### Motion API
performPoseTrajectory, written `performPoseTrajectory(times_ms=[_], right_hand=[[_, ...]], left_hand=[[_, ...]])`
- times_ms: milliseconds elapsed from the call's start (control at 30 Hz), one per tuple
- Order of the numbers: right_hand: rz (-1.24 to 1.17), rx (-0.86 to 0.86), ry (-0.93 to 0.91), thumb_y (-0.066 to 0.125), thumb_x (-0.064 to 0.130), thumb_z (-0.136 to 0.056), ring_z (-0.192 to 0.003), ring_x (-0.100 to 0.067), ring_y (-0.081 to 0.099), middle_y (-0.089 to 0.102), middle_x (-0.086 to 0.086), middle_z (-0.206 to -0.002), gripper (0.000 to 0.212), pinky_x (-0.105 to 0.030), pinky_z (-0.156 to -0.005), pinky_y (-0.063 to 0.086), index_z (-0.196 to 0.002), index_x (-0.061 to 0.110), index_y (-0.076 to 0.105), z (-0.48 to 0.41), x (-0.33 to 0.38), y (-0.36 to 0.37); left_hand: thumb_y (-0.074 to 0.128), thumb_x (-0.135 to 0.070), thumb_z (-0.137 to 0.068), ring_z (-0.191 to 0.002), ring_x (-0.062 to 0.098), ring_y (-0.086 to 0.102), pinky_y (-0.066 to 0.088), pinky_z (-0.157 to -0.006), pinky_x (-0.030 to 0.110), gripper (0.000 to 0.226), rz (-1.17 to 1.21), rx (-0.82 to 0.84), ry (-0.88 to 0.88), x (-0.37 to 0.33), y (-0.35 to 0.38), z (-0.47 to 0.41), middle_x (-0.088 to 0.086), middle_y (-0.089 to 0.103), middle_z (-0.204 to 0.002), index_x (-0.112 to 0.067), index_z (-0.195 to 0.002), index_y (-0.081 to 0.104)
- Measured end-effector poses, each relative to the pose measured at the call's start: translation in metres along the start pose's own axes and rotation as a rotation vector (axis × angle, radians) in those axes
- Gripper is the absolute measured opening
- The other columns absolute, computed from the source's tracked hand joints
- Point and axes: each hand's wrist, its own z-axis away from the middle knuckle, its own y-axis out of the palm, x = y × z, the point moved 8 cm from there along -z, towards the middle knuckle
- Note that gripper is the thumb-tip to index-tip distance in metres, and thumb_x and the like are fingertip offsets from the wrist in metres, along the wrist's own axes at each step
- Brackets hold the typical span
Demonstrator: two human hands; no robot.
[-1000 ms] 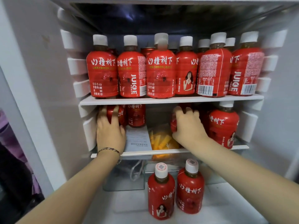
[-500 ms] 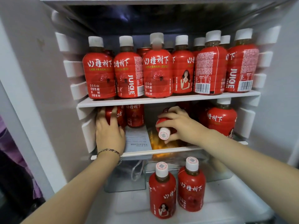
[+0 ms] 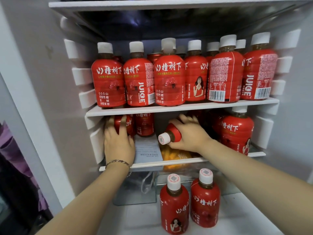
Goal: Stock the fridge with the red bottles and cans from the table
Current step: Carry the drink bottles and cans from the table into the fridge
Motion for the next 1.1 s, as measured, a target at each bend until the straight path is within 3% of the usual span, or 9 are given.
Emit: performPoseTrajectory(times_ms=[67,167,267,367,533,633,733,900,1100], right_hand=[[-0.071,-0.114,0.058,0.067,0.057,-0.068,-0.112,-0.032,0.052,0.051,-0.005,-0.117,0.067,-0.036,-0.1,0.037,-0.125,0.024,0.052,0.005,-0.001,-0.01],[-0.459,-0.253,0.216,0.07,0.052,-0.069,-0.106,-0.024,0.058,0.062,-0.003,-0.112,0.052,-0.032,-0.092,0.046,-0.112,0.024,0.058,0.008,-0.008,-0.029],[-0.842,-0.238,0.336,0.072,0.054,-0.063,-0.111,-0.021,0.057,0.066,0.004,-0.11,0.053,-0.035,-0.098,0.046,-0.11,0.031,0.061,0.004,-0.013,-0.024],[-0.943,-0.224,0.435,0.066,0.065,-0.044,-0.114,-0.023,0.054,0.066,0.006,-0.108,0.067,-0.04,-0.097,0.047,-0.105,0.035,0.064,0.002,-0.018,-0.012],[-1.086,-0.245,0.52,0.071,0.059,-0.042,-0.104,-0.02,0.06,0.069,0.005,-0.093,0.044,-0.038,-0.092,0.052,-0.077,0.034,0.066,0.002,-0.024,-0.004],[-1.162,-0.278,0.556,0.08,0.043,-0.059,-0.092,-0.018,0.065,0.069,0.005,-0.082,0.022,-0.03,-0.082,0.053,-0.07,0.03,0.065,0.003,-0.023,-0.002],[-1.367,-0.322,0.617,0.078,0.031,-0.07,-0.088,-0.02,0.066,0.068,-0.004,-0.091,0.018,-0.032,-0.084,0.052,-0.077,0.025,0.062,0.005,-0.021,0.007],[-1.363,-0.208,0.628,0.077,0.056,-0.051,-0.098,-0.024,0.065,0.07,-0.004,-0.103,0.053,-0.043,-0.096,0.049,-0.093,0.026,0.064,-0.002,0.014,0.021],[-1.233,0.019,0.426,0.057,0.048,-0.088,-0.127,-0.024,0.047,0.049,-0.004,-0.14,0.06,-0.031,-0.103,0.034,-0.138,0.019,0.04,-0.034,0.054,0.016]], left_hand=[[0.058,-0.005,-0.084,-0.132,0.037,0.024,0.03,-0.106,0.045,0.064,0.002,-0.004,0.005,-0.001,-0.001,0.0,0.021,0.021,-0.148,-0.016,-0.142,0.035],[0.059,-0.005,-0.083,-0.132,0.038,0.026,0.031,-0.105,0.047,0.063,-0.004,-0.011,0.014,0.0,-0.001,-0.001,0.022,0.023,-0.147,-0.015,-0.141,0.037],[0.06,-0.005,-0.082,-0.132,0.04,0.025,0.031,-0.105,0.049,0.062,-0.015,-0.012,0.015,0.001,0.0,-0.001,0.023,0.024,-0.146,-0.013,-0.14,0.038],[0.061,-0.003,-0.081,-0.131,0.042,0.027,0.032,-0.104,0.05,0.063,-0.023,-0.018,0.024,0.0,0.001,0.0,0.025,0.026,-0.145,-0.011,-0.139,0.039],[0.06,-0.003,-0.081,-0.133,0.041,0.025,0.031,-0.105,0.05,0.063,-0.022,-0.014,0.015,0.0,0.002,0.0,0.025,0.024,-0.145,-0.011,-0.14,0.038],[0.06,-0.003,-0.082,-0.134,0.041,0.024,0.032,-0.104,0.051,0.063,-0.011,-0.012,0.019,-0.002,0.002,0.0,0.024,0.023,-0.147,-0.012,-0.14,0.038],[0.059,-0.003,-0.082,-0.134,0.041,0.023,0.031,-0.105,0.05,0.063,-0.006,-0.008,0.007,-0.001,0.001,0.001,0.024,0.021,-0.148,-0.012,-0.141,0.037],[0.058,-0.004,-0.083,-0.135,0.041,0.021,0.028,-0.107,0.049,0.063,0.004,0.006,0.002,-0.002,0.002,0.001,0.024,0.02,-0.148,-0.012,-0.142,0.035],[0.056,-0.006,-0.084,-0.136,0.037,0.02,0.026,-0.109,0.044,0.063,0.025,-0.001,0.0,0.0,0.0,0.0,0.02,0.019,-0.15,-0.016,-0.143,0.034]])
